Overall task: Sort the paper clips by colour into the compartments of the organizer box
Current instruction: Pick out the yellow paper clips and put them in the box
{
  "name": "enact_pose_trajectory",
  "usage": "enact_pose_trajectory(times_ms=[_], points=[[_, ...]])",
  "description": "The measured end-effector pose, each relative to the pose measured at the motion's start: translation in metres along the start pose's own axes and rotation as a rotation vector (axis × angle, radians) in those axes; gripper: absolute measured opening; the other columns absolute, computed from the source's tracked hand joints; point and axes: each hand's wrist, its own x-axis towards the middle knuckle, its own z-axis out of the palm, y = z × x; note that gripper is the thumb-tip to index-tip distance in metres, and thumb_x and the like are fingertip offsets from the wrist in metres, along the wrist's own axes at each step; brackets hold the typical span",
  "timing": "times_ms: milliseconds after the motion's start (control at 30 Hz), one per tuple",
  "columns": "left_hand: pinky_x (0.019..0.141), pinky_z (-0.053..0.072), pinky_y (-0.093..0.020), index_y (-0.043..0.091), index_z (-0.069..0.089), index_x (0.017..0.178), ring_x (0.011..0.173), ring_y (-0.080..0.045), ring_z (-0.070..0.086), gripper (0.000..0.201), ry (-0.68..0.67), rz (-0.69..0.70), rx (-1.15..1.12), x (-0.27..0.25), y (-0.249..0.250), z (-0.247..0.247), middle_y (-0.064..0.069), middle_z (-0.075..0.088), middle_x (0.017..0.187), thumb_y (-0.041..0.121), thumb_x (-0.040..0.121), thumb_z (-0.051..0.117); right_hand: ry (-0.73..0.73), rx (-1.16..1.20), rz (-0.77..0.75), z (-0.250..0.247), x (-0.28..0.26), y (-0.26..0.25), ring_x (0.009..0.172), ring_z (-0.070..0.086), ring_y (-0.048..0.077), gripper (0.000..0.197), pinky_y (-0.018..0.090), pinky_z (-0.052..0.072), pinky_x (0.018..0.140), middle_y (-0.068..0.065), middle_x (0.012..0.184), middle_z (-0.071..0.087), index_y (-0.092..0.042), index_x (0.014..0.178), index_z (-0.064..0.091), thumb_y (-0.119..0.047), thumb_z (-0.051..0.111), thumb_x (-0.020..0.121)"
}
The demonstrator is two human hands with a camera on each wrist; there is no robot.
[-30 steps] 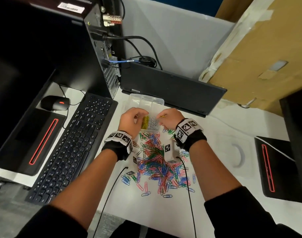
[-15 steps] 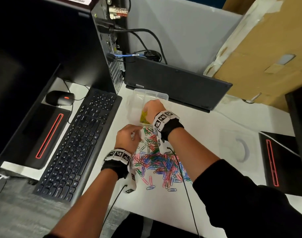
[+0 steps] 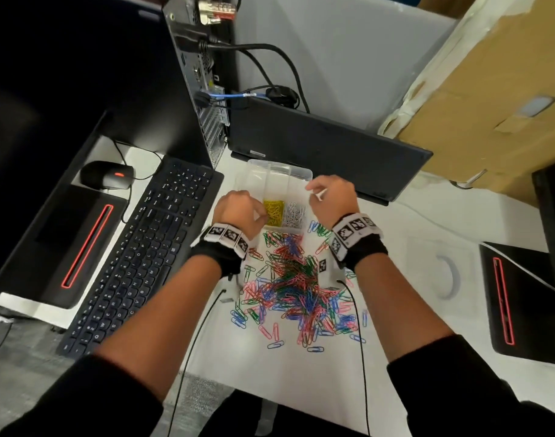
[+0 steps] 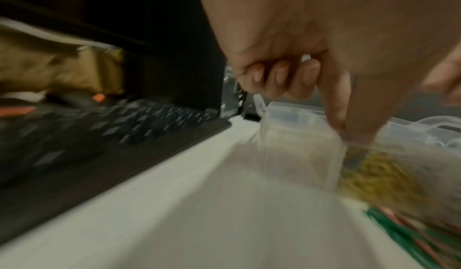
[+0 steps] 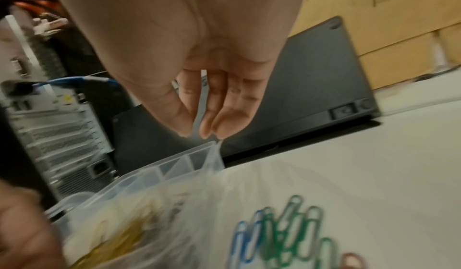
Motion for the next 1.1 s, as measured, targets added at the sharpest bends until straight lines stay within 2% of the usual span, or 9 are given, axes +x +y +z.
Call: enact_pose_trajectory(times_ms=[133, 300, 400, 500, 633, 700, 833, 967, 1100], points=[[0.070, 0.054, -0.031, 0.015, 0.064, 0.083, 0.079, -0.024, 0.061, 0.014, -0.199, -0.063, 0.225, 0.025, 0.023, -0.014, -0.005, 0.067, 0.089, 0.028, 0.084, 0.063, 0.070, -0.048, 0.181, -0.017, -0.003, 0.044, 0.094, 0.062, 0.018, 0.017, 0.026, 0.047, 0.082, 0.004, 0.108, 0.065, -0.024, 0.100, 0.071, -0.016, 0.063, 0.088], [0.072, 0.050, -0.036, 0.005, 0.065, 0.102, 0.094, -0.030, 0.066, 0.016, -0.220, -0.042, 0.369, 0.037, 0.036, -0.010, -0.011, 0.068, 0.102, 0.011, 0.088, 0.058, -0.132, -0.201, 0.424, -0.015, -0.011, 0.078, 0.123, 0.048, 0.032, 0.036, 0.036, 0.042, 0.099, 0.013, 0.138, 0.042, -0.020, 0.127, 0.058, -0.025, 0.061, 0.091], [0.068, 0.047, -0.034, 0.006, 0.064, 0.103, 0.094, -0.030, 0.066, 0.018, -0.215, -0.026, 0.379, 0.038, 0.036, -0.009, -0.011, 0.067, 0.104, 0.011, 0.089, 0.054, -0.135, -0.276, 0.447, -0.009, -0.018, 0.086, 0.129, 0.038, 0.032, 0.046, 0.042, 0.042, 0.100, 0.011, 0.143, 0.033, -0.019, 0.135, 0.051, -0.027, 0.060, 0.091], [0.068, 0.050, -0.033, 0.010, 0.064, 0.092, 0.079, -0.027, 0.061, 0.012, -0.232, 0.003, 0.364, 0.035, 0.033, -0.009, -0.008, 0.066, 0.094, 0.017, 0.082, 0.062, -0.129, -0.324, 0.437, -0.002, -0.022, 0.090, 0.132, 0.034, 0.031, 0.056, 0.046, 0.040, 0.103, 0.009, 0.148, 0.027, -0.021, 0.142, 0.041, -0.030, 0.060, 0.091], [0.076, 0.055, -0.033, 0.015, 0.071, 0.091, 0.081, -0.025, 0.061, 0.016, -0.243, 0.009, 0.255, 0.032, 0.022, -0.008, -0.004, 0.067, 0.092, 0.028, 0.086, 0.062, -0.260, -0.465, 0.388, 0.008, -0.024, 0.093, 0.148, 0.010, 0.036, 0.075, 0.054, 0.028, 0.112, 0.010, 0.163, 0.001, -0.024, 0.155, 0.013, -0.052, 0.049, 0.095], [0.079, 0.056, -0.034, 0.022, 0.073, 0.082, 0.084, -0.021, 0.064, 0.012, -0.241, -0.005, 0.133, 0.032, 0.012, -0.006, 0.002, 0.070, 0.092, 0.033, 0.083, 0.068, -0.318, -0.487, 0.376, 0.008, -0.024, 0.097, 0.150, 0.003, 0.036, 0.081, 0.056, 0.025, 0.114, 0.009, 0.164, -0.008, -0.026, 0.156, 0.005, -0.059, 0.047, 0.094], [0.065, 0.050, -0.022, 0.024, 0.074, 0.065, 0.074, -0.009, 0.063, 0.013, -0.185, -0.085, -0.173, 0.027, -0.007, 0.000, 0.015, 0.066, 0.071, 0.032, 0.072, 0.082, -0.376, -0.500, 0.361, 0.004, -0.020, 0.099, 0.150, -0.001, 0.036, 0.086, 0.057, 0.026, 0.115, 0.009, 0.163, -0.015, -0.027, 0.157, 0.000, -0.062, 0.047, 0.093], [0.054, 0.038, -0.018, 0.025, 0.076, 0.071, 0.061, -0.004, 0.052, 0.011, -0.145, -0.061, -0.305, 0.018, -0.016, 0.004, 0.015, 0.058, 0.060, 0.033, 0.074, 0.081, -0.387, -0.504, 0.374, 0.006, -0.020, 0.097, 0.150, -0.002, 0.037, 0.086, 0.058, 0.025, 0.115, 0.009, 0.163, -0.018, -0.028, 0.156, -0.002, -0.062, 0.045, 0.093], [0.055, 0.038, -0.019, 0.026, 0.075, 0.079, 0.057, -0.004, 0.045, 0.005, -0.022, -0.024, -0.443, 0.017, -0.015, 0.004, 0.015, 0.050, 0.057, 0.031, 0.081, 0.075, -0.368, -0.525, 0.373, 0.009, -0.023, 0.097, 0.150, -0.002, 0.037, 0.085, 0.058, 0.025, 0.115, 0.009, 0.163, -0.016, -0.028, 0.156, -0.003, -0.064, 0.042, 0.094]])
